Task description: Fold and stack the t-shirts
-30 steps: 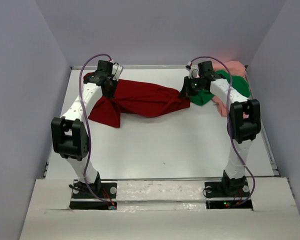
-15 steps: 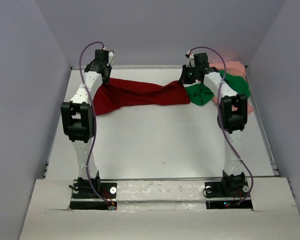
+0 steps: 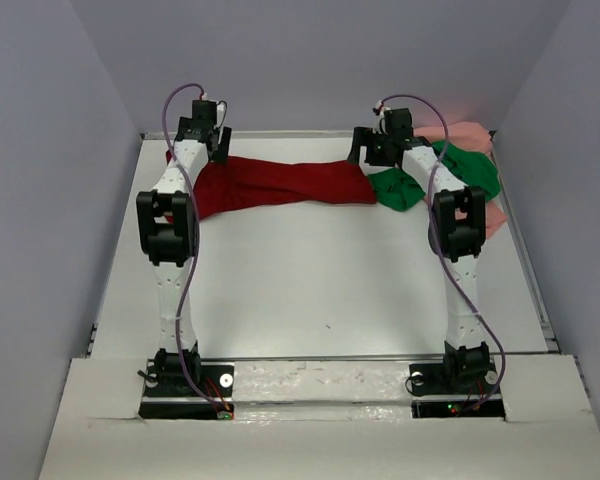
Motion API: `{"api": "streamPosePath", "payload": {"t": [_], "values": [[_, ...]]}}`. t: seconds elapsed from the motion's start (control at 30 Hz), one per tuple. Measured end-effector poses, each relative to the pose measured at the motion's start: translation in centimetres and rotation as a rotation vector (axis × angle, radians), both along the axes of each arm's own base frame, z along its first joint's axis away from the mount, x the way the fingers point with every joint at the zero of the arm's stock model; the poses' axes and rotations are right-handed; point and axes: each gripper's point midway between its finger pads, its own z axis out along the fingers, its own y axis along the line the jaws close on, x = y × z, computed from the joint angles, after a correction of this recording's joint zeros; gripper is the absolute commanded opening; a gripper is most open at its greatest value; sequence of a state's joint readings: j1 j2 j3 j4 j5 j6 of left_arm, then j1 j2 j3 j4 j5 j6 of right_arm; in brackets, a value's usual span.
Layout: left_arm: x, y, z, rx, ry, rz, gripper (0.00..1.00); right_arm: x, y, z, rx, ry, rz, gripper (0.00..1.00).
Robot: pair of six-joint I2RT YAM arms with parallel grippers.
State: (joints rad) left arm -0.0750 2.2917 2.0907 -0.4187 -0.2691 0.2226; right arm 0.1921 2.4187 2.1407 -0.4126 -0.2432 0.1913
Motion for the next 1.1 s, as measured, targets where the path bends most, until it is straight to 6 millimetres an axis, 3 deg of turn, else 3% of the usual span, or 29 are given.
{"api": "streamPosePath", "payload": {"t": [0.13,0.3,0.43,0.53,0.6,0.77,0.87,0.97,1.1], "values": [[0.2,0.0,-2.6,0.003,0.035,0.006,0.99,0.0,-0.1,-0.5,-0.007,0.002,0.012,0.97],[-0.4,0.2,-4.0,0.008,0.048,0.020,0.99,-0.9,0.1,-2.2,-0.007,0.031,0.037,0.97],[-4.5,-0.9,-5.3,-0.049,0.118,-0.032,0.99,-2.6,0.1,-4.2,-0.009,0.082,0.060,0.97],[-7.5,-2.2,-3.8,-0.101,0.137,-0.086,0.99,-3.5,0.3,-3.4,0.004,0.086,0.076,0.97],[-9.4,-3.8,-0.8,-0.122,0.096,-0.137,0.99,-3.9,0.4,-2.7,0.014,0.084,0.085,0.97],[-11.7,-8.1,5.3,-0.172,-0.016,-0.265,0.99,-4.1,0.8,-2.2,0.032,0.076,0.102,0.97],[-12.8,-9.7,6.6,-0.192,-0.036,-0.316,0.99,-4.4,0.9,-2.5,0.040,0.088,0.109,0.97],[-13.6,-9.3,4.9,-0.177,-0.001,-0.307,0.99,-4.5,1.1,-2.4,0.049,0.089,0.117,0.97],[-15.4,-8.1,0.3,-0.128,0.114,-0.274,0.99,-4.6,1.3,-2.3,0.061,0.093,0.125,0.97]]}}
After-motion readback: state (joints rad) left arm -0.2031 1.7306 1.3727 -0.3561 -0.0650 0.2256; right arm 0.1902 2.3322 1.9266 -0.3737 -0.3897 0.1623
